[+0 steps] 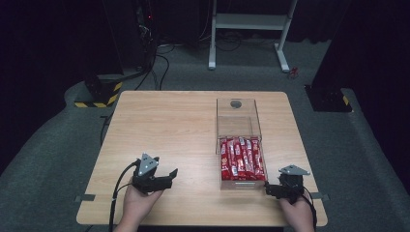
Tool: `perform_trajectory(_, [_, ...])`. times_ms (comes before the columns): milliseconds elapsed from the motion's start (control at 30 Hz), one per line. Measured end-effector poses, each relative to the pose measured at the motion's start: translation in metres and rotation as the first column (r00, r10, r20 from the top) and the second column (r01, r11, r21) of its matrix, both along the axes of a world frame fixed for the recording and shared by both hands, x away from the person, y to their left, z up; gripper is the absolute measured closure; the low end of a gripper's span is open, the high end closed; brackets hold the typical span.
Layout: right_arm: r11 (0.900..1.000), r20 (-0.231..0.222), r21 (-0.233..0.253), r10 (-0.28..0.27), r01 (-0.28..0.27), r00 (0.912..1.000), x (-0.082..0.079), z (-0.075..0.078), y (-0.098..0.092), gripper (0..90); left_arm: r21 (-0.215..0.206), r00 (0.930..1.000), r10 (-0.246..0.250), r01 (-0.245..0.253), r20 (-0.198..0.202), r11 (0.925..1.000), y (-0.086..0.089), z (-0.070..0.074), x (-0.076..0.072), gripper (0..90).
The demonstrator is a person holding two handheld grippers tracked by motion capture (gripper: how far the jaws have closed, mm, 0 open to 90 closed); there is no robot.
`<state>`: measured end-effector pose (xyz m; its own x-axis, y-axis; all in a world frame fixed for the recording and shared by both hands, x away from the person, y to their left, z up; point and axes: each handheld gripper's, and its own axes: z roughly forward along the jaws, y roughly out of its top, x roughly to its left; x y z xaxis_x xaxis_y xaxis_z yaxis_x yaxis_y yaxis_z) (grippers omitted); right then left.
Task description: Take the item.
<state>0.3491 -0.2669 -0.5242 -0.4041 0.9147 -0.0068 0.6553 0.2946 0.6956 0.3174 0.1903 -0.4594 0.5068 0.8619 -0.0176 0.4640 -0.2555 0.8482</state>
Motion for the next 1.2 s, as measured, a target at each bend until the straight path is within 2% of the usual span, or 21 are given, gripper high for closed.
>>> perform_trajectory(367, [1.0, 0.002, 0.0, 0.001, -0.001, 1.0, -0.002, 0.0, 0.0, 8.4, -0.019, 0.9986, -0.049, 0.049, 0.018, 0.9986, -0.021, 0.011, 0.003, 18.3])
perform_trajectory(867, [1.0, 0.002, 0.0, 0.002, -0.002, 1.0, -0.002, 0.0, 0.0, 8.4, -0.024, 0.9941, -0.105, 0.105, 0.028, 0.9941, -0.054, 0.017, 0.009, 19.0])
perform_trajectory(1200, [1.0, 0.002, 0.001, 0.008, -0.008, 1.0, -0.002, 0.0, 0.0, 8.5, -0.034, 0.9913, -0.127, 0.128, 0.035, 0.9912, -0.069, 0.022, 0.012, 19.3])
